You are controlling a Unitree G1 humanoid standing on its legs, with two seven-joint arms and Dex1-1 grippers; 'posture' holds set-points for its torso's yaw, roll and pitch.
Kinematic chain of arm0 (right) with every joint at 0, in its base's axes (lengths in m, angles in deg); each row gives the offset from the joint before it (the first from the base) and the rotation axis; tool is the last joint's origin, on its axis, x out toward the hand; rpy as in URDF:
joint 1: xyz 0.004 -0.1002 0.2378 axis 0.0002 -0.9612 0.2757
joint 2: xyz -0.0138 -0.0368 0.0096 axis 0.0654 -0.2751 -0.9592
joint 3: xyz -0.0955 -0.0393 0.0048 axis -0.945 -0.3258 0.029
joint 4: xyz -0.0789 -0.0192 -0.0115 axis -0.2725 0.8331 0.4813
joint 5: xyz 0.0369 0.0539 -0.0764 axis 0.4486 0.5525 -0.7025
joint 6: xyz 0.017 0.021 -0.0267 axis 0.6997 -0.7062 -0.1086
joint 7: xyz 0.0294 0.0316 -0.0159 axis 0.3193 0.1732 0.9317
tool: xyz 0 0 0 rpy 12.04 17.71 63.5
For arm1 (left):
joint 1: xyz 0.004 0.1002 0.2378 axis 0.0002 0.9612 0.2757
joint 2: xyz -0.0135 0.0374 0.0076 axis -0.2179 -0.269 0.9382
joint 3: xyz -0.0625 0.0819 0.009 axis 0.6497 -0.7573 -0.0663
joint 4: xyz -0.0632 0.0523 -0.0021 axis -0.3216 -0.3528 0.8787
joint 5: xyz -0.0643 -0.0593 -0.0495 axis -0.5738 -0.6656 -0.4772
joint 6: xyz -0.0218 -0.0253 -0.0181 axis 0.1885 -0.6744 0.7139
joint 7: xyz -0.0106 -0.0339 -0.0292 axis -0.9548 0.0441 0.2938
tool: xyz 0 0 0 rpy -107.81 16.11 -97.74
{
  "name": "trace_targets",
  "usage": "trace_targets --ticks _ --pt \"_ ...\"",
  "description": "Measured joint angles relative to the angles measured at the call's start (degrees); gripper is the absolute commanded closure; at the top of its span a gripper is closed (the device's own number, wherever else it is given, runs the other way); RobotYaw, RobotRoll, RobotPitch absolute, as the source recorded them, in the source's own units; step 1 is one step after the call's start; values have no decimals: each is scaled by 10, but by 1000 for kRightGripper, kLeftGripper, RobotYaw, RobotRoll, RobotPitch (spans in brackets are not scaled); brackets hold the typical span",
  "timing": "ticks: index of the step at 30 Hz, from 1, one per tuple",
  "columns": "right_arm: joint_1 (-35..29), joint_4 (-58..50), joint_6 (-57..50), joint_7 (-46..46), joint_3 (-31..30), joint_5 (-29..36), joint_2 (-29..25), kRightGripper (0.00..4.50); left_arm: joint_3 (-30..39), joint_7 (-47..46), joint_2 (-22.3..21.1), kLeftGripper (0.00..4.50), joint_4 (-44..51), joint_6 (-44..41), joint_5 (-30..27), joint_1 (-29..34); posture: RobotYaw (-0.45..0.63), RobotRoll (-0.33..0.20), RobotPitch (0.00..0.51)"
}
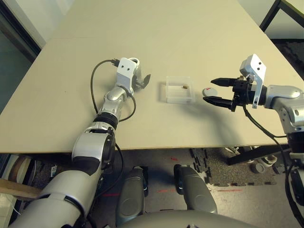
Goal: Pour the medicine from the bottle into the box.
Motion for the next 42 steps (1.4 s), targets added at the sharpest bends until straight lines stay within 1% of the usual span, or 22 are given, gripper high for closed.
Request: trace_targets --ticks 4,7,12,15,21,25,30,37,42 --pt "2 3 3 0 -1 0 3 0 -1 -2 3 52 41 9 -5 32 -61 0 178" --pt "3 5 9 1 -3 -1 4 0 0 -6 3 52 89 6 -12 63 -58 0 181" --pt "3 9 12 2 -4 -1 5 0 2 -12 -10 52 162 -20 -24 114 -56 0 182" --pt "3 11 14 2 -4 -1 6 0 6 -14 -15 52 225 -42 -35 152 -55 0 181" --pt "3 14 19 1 -4 -1 7 0 11 -25 -17 52 355 -102 -49 230 -54 0 178" --pt "1 15 20 0 -4 -1 7 0 21 -40 -17 52 446 -158 -68 282 -48 0 175" --pt "-8 15 24 -3 -3 -2 7 0 26 -44 -20 52 568 -223 -92 363 -46 0 172" --pt "-13 16 28 -6 -2 -3 6 0 36 -45 -37 52 654 -275 -113 412 -38 0 171" --pt "-13 18 30 -10 -1 -5 6 0 44 -43 -50 52 686 -302 -132 422 -35 0 173"
